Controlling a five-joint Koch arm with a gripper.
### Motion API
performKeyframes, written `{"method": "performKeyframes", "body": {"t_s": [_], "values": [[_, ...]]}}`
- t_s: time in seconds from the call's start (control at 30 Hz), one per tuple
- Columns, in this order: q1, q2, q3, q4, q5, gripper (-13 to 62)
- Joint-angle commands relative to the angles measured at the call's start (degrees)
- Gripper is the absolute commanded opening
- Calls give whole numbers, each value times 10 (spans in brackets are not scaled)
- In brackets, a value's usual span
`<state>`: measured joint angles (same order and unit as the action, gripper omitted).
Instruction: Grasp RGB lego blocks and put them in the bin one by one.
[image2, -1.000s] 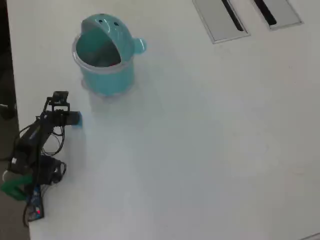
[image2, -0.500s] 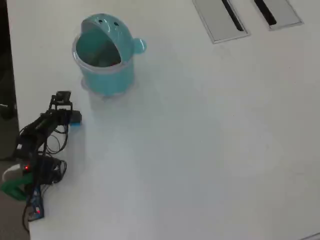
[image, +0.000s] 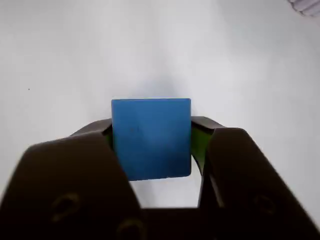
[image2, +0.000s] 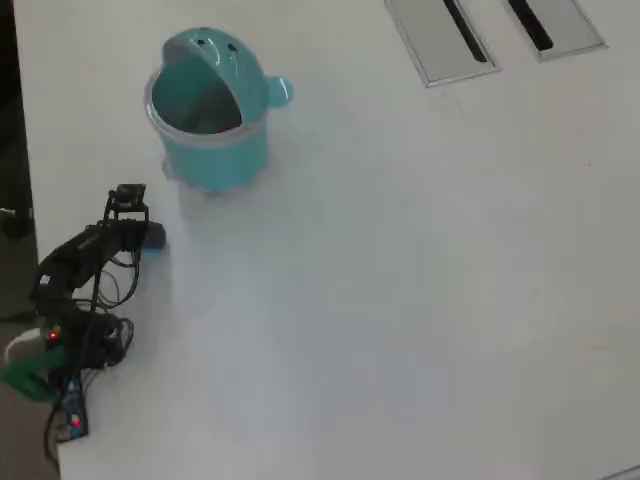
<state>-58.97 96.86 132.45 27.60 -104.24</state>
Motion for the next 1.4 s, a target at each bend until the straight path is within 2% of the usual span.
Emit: {"method": "performKeyframes", "body": {"t_s": [0.0, 0.07, 0.13, 0.17, 0.43, 0.83, 1.23, 1.27, 1.3, 1.37], "values": [[-4, 5, -20, -24, -6, 195], [-4, 14, -24, -21, -6, 187], [-2, 33, -32, -14, -4, 130], [-2, 41, -39, -11, -2, 125], [1, 133, -128, 47, 43, 125], [-1, 170, -263, 44, 127, 124], [1, 156, -387, 46, 159, 123], [2, 141, -417, 46, 167, 122], [1, 123, -449, 46, 173, 91], [2, 83, -510, 46, 173, 92]]}}
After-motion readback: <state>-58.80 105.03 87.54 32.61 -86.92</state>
